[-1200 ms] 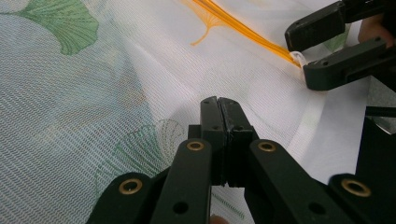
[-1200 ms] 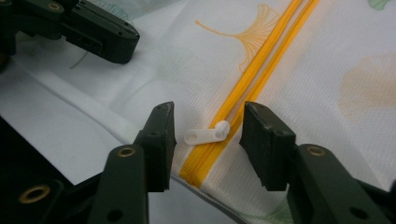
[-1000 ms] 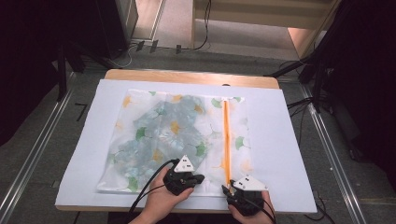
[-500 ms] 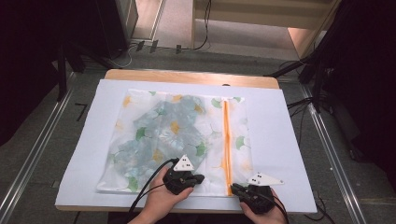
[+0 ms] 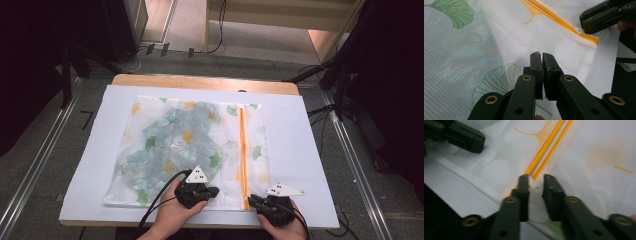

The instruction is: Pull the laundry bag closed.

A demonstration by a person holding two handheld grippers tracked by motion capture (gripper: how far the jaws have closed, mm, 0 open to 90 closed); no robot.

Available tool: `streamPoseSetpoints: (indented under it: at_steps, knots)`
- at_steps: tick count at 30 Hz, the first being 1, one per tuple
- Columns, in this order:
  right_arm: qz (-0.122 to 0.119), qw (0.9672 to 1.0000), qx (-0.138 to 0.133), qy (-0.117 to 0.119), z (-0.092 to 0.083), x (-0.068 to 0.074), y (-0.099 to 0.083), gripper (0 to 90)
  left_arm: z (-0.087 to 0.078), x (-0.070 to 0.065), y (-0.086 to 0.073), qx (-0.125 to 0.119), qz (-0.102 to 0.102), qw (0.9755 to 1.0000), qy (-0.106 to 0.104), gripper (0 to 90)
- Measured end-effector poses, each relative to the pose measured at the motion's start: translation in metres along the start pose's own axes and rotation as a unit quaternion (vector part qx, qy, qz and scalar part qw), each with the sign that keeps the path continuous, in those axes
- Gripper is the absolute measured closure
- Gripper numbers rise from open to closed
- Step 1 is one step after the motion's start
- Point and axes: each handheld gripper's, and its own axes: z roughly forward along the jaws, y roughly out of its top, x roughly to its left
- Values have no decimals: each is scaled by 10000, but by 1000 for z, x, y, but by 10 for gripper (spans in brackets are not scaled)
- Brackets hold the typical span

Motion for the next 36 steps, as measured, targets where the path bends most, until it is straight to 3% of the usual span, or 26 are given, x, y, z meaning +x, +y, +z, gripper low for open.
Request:
streamPoseSetpoints:
  at_steps: [3,7,10,13,15,23,28,30,33,36]
  knots:
    - [-15,10000,-13,71,1,-2,-1,666,0,0,0,-3,-1,10000,-11,878]
    - [-298,9995,-37,94,2,-1,-1,657,0,0,-1,-7,3,10000,-3,879]
    - [-467,9989,-45,-31,3,3,-2,731,0,0,-1,2,7,10000,13,880]
    - [-315,9994,89,123,2,4,-1,847,0,0,-1,-8,10,10000,5,880]
    - [-408,9991,87,100,0,5,0,900,0,0,-1,-8,6,10000,0,879]
    - [-269,9991,-56,310,-6,-4,2,900,0,0,-1,-25,-36,10000,-37,863]
    - [-32,9993,-35,362,-3,-9,1,716,0,-1,-1,-19,-19,10000,-31,864]
    - [-154,9990,62,424,0,-6,0,663,0,0,-1,-31,-64,10000,-70,864]
    - [-476,9986,72,230,2,1,-1,706,0,0,-1,-33,-51,10000,-60,864]
    - [-448,9988,137,107,2,2,0,778,0,1,-1,-24,-78,9999,-78,864]
